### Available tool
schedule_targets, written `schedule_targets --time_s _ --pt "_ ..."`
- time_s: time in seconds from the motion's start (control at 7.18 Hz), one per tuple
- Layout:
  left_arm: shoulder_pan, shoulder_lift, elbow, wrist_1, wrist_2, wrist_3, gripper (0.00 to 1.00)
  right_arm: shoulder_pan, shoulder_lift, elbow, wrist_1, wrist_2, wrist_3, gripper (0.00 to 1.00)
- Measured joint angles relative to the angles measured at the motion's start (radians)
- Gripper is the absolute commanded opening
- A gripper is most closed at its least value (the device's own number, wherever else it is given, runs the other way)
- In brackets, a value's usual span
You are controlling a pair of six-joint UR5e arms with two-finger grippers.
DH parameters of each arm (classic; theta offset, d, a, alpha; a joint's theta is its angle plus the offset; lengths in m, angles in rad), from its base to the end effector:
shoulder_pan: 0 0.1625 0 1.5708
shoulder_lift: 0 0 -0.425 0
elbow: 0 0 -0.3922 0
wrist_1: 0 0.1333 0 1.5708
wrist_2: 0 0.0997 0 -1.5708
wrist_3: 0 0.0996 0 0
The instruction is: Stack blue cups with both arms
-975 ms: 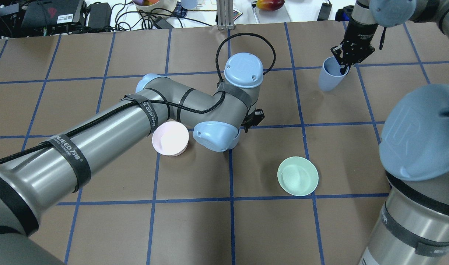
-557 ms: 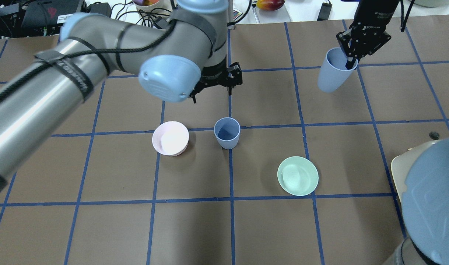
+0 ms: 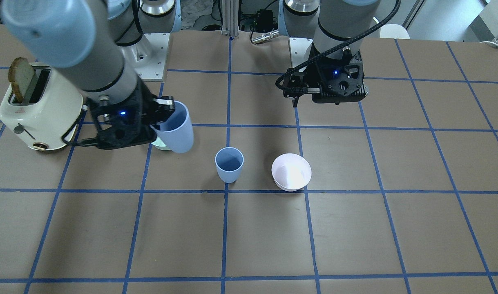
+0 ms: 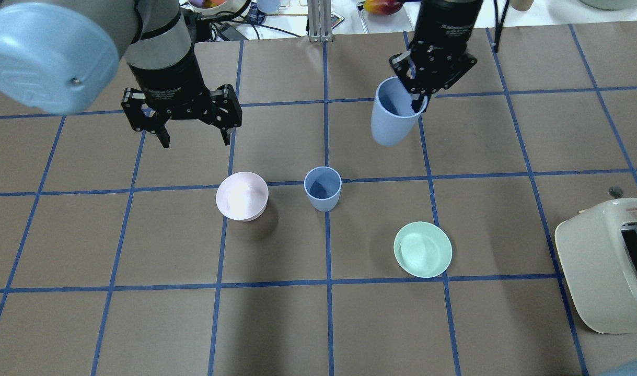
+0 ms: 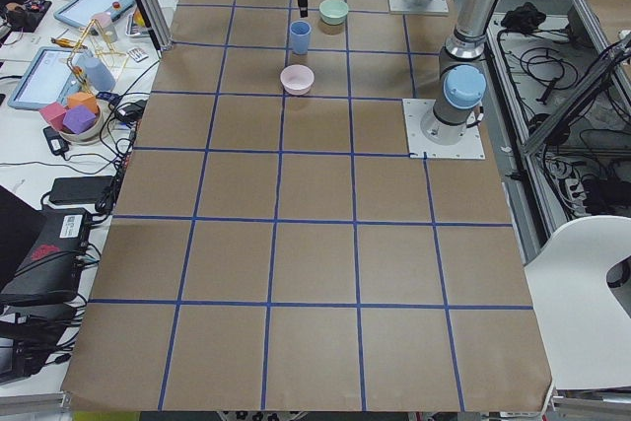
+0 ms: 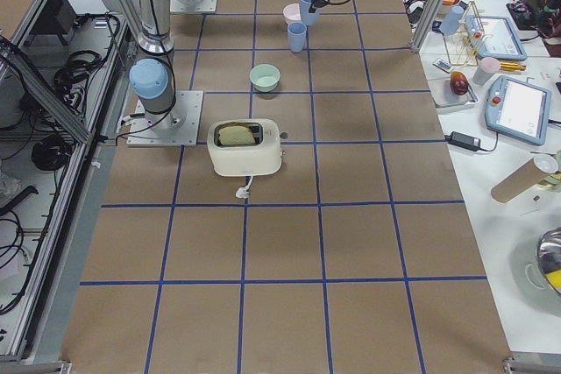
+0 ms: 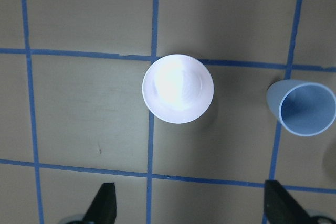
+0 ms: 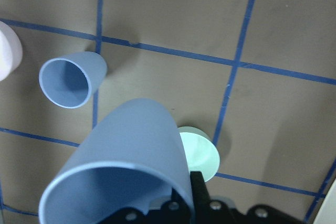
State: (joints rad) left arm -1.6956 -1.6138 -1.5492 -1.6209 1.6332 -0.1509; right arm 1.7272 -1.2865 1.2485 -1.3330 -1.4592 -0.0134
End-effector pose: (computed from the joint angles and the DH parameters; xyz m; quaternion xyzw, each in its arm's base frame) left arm -0.1887 -0.4830 0.4724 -0.0119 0.9988 0.0311 0.0358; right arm 0.2344 -0.5595 0.4685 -0.0787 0.9904 0.1033 0.0482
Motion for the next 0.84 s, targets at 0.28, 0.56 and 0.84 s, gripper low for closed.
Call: schedule_targets --time_s 0.28,0.56,0.84 --pt "0.027 0.045 -0.125 0.227 -0.001 0.106 1.00 0.081 -0.003 0.063 -0.097 0.013 0.124 0.00" --pt "0.049 0.055 -0.125 0.270 -0.008 0.131 1.00 0.120 -0.002 0.139 -0.209 0.015 0.200 0.00" --pt "0.056 0.052 -0.100 0.234 -0.011 0.122 1.00 0.143 0.004 0.202 -0.288 0.015 0.243 0.00"
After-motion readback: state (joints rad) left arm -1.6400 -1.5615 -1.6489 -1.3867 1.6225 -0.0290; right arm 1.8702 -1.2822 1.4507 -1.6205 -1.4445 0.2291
